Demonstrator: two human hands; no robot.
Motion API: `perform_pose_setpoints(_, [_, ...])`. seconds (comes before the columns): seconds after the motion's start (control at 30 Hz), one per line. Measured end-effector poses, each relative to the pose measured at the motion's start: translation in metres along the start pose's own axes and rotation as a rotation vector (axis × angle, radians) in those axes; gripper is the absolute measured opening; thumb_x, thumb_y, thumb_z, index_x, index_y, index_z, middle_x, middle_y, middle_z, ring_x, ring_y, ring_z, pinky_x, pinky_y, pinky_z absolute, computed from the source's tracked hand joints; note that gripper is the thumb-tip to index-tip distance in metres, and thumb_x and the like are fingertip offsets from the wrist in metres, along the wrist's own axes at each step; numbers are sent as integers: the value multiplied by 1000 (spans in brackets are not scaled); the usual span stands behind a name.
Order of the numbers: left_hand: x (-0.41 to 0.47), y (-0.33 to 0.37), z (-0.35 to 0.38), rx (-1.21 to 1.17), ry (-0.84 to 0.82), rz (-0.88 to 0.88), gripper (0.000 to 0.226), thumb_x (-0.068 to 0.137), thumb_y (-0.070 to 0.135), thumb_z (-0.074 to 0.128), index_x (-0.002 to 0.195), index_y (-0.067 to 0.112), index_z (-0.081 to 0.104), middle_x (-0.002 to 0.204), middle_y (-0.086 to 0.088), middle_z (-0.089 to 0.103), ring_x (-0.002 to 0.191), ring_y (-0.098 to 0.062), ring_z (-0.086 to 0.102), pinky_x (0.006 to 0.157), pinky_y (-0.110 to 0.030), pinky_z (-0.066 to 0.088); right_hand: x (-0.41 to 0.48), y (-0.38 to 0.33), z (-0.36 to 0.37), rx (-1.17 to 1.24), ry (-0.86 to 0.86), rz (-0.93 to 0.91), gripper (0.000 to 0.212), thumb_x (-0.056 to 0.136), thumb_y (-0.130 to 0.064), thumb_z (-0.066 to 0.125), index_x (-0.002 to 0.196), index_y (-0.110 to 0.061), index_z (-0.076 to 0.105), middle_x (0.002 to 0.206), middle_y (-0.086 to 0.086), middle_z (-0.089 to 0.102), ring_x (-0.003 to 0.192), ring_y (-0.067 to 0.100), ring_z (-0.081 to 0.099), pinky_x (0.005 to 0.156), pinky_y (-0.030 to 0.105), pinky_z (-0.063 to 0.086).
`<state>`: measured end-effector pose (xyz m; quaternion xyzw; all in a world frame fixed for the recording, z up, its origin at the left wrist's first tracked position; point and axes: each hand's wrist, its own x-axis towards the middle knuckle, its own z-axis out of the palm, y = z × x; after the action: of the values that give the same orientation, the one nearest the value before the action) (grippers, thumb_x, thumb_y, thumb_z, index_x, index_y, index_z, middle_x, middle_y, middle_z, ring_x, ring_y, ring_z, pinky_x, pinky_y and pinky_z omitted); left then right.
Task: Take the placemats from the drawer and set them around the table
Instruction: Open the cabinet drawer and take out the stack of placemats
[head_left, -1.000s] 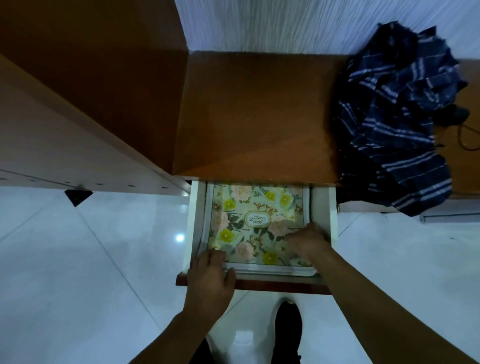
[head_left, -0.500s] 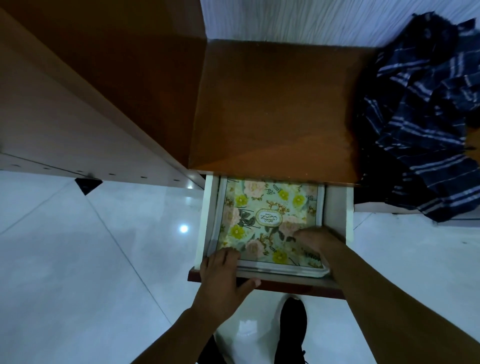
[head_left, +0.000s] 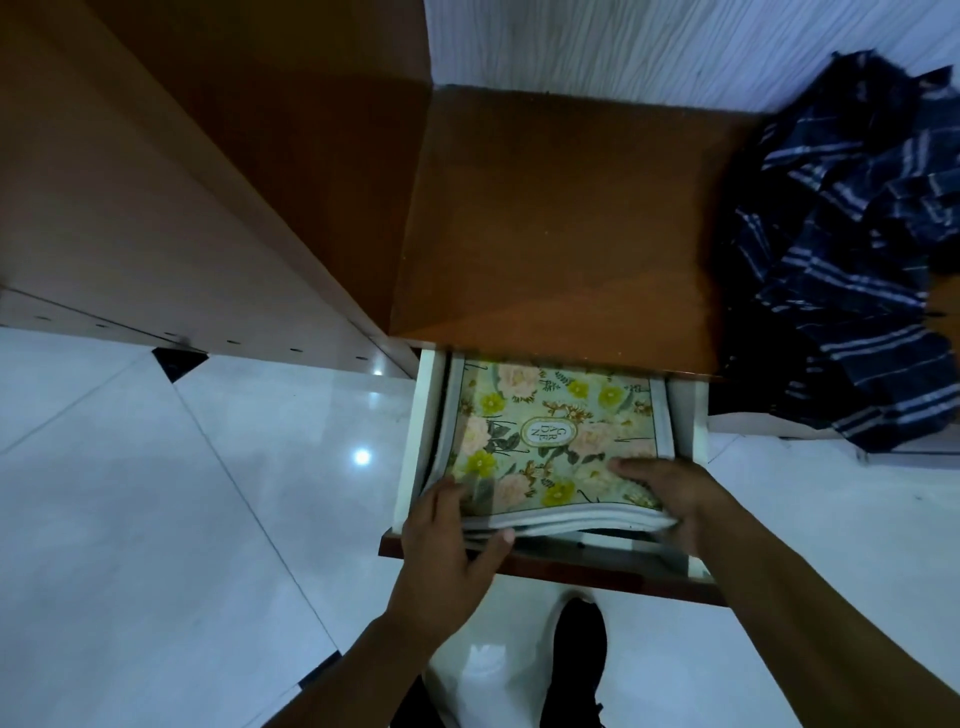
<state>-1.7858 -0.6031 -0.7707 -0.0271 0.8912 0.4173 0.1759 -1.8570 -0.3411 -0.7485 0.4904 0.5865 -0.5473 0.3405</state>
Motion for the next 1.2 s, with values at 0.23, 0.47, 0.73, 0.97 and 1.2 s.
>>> perform_pose_setpoints(0.23, [25, 20, -24, -103, -56, -326, 33, 90, 53, 58, 109, 28, 52, 109, 5, 61, 92, -6, 60, 67, -19, 49, -52, 1, -28, 289, -207, 34, 31, 78, -10, 73, 107, 2, 69, 97, 21, 75, 79, 35, 74, 54, 39, 59])
perform_pose_setpoints(0.47, [60, 22, -37, -268, -363, -685, 102, 57, 66, 81, 140, 25, 38, 130, 0, 57, 109, -22, 60, 94, -40, 52, -74, 23, -67, 294, -309, 11, 44, 77, -17, 68, 116, 4, 67, 117, 26, 68, 104, 43, 67, 96, 51, 51])
perform_pose_setpoints(0.73, [69, 46, -14, -106, -375, -764, 90, 66, 44, 85, 140, 10, 46, 128, -12, 61, 104, -23, 64, 81, -29, 54, -78, 43, -74, 193, -234, -50, 55, 66, -24, 77, 112, 4, 68, 112, 29, 68, 104, 47, 65, 102, 60, 41])
perform_pose_setpoints(0.97, [45, 50, -20, -517, -267, -803, 29, 74, 13, 84, 101, 5, 75, 98, -17, 75, 82, -28, 73, 73, -37, 59, -73, 57, -89, -38, -138, -134, 53, 67, -31, 81, 102, 6, 69, 94, 30, 72, 86, 47, 70, 78, 44, 57])
perform_pose_setpoints(1.2, [-17, 78, -51, -166, -39, -502, 38, 79, 29, 78, 111, 19, 61, 98, 1, 71, 84, -14, 69, 66, -28, 56, -104, 67, -75, -111, -79, -218, 14, 90, -26, 65, 97, -15, 70, 85, 9, 77, 80, 28, 74, 78, 43, 58])
